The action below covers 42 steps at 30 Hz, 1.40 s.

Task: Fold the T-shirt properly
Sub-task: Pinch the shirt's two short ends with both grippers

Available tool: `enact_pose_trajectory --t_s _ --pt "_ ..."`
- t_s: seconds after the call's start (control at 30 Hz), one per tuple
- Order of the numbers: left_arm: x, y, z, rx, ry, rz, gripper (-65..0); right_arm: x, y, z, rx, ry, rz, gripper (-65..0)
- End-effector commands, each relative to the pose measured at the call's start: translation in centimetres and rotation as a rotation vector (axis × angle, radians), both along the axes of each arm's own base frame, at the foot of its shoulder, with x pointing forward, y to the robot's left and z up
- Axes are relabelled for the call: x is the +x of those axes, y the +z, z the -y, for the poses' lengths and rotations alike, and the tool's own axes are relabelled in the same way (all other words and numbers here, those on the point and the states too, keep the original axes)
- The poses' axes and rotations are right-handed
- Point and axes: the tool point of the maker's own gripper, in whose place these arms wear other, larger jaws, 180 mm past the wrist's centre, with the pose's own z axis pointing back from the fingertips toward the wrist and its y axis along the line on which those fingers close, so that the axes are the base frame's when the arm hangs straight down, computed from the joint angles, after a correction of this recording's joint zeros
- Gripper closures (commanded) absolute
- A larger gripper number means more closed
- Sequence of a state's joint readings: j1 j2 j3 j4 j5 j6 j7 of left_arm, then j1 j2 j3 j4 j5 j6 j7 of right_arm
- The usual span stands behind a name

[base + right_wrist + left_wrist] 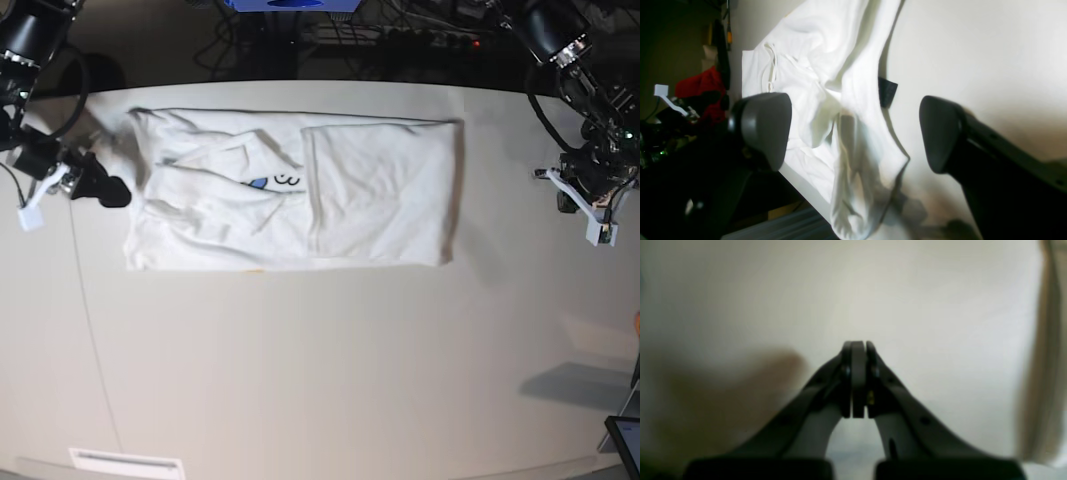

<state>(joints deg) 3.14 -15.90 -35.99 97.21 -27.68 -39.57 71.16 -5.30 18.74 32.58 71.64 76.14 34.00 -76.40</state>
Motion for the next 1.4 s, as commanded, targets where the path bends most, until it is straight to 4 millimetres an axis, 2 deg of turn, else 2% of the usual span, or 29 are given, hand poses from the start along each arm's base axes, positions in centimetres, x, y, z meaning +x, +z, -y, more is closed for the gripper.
enact_pose_trajectory --t_s 0.0,0.17,0.23,0.5,0.67,1.0,1.17,1.37 --pt "0.5 0.8 -0.3 -0.031 -0.017 0.040 0.0 0.5 0.9 0.7 -0.015 -0.002 0.032 -58.0" --pt "0.9 -1.3 0.8 -0.350 -0.001 0.088 0.0 0.5 0.9 0.6 -0.015 0.000 0.031 -58.0" --pt "1.2 -1.7 1.3 -0.426 0.012 0.108 0.0 0.5 0.9 0.6 -0.015 0.000 0.031 -58.0" --pt "2.0 -2.9 5.2 -0.474 -0.088 0.061 0.0 0.5 0.9 0.6 -0.015 0.001 0.030 -58.0" --pt "1.9 -3.9 6.8 -0.504 -0.102 0.043 0.0 0.5 0.9 0.6 -0.015 0.001 0.030 -58.0" --pt "1.8 -5.8 7.2 -0.571 -0.060 0.007 0.0 0.5 0.9 1.1 -0.032 0.002 0.027 -58.2" --pt "1.8 -5.7 7.0 -0.565 -0.062 0.007 0.0 -0.1 -0.3 1.0 -0.079 0.018 -0.019 -58.2" --pt "1.8 -5.6 6.9 -0.562 -0.062 0.007 0.0 -0.4 -1.4 -1.8 -0.055 0.086 -0.044 -58.0"
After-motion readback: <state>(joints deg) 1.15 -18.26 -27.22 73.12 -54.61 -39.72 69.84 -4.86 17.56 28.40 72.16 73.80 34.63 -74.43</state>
